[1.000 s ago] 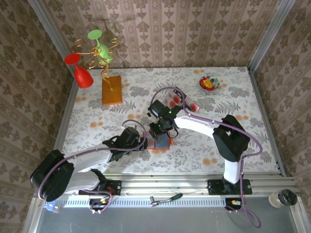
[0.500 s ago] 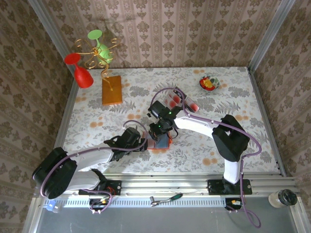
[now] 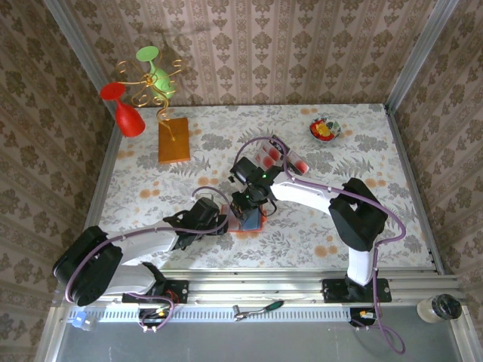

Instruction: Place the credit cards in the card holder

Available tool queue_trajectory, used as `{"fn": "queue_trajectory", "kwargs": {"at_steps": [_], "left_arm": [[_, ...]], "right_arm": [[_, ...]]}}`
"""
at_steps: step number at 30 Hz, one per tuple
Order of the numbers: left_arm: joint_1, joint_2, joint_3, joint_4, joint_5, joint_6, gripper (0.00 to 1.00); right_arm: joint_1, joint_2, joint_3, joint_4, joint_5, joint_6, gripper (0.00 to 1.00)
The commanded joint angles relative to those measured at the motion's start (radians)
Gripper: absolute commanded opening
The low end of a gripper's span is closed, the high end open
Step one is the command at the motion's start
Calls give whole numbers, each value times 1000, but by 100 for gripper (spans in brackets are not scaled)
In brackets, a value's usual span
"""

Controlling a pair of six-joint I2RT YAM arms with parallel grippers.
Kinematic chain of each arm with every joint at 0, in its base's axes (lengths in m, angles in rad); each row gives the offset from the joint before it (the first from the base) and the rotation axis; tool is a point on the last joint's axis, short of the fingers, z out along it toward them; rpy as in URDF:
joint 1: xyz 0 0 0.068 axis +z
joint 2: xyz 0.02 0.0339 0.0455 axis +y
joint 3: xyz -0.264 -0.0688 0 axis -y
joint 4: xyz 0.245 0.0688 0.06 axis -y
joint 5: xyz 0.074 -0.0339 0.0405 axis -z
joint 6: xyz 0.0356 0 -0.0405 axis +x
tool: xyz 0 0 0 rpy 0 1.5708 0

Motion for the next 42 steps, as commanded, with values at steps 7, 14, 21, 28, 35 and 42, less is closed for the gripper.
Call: {"fn": "queue_trajectory", "kwargs": {"at_steps": [7,14,21,28,35,42], "left_arm": [[-13,40,-14,10,38,-2,94],[-15,40,-13,3,30,-2,94],[-19,37,-11,-8,22,-7,93],[-25,35,-12,-15,14,-12,93],[-31,35,-14,-12,12,-17,93],[-34,34,-17,-13,11,-20,93]], "right_arm": [[-49,-162,-101,119,-95,105,0],[-73,-273,-313,359,-109,271,0],[-69,-362,-541,669,-34,446,0],[-43,-372,-666,871,47,530,0],[-16,-336,-701,969,95,553,0],[-8,-316,-718,999,126,555,0]]}}
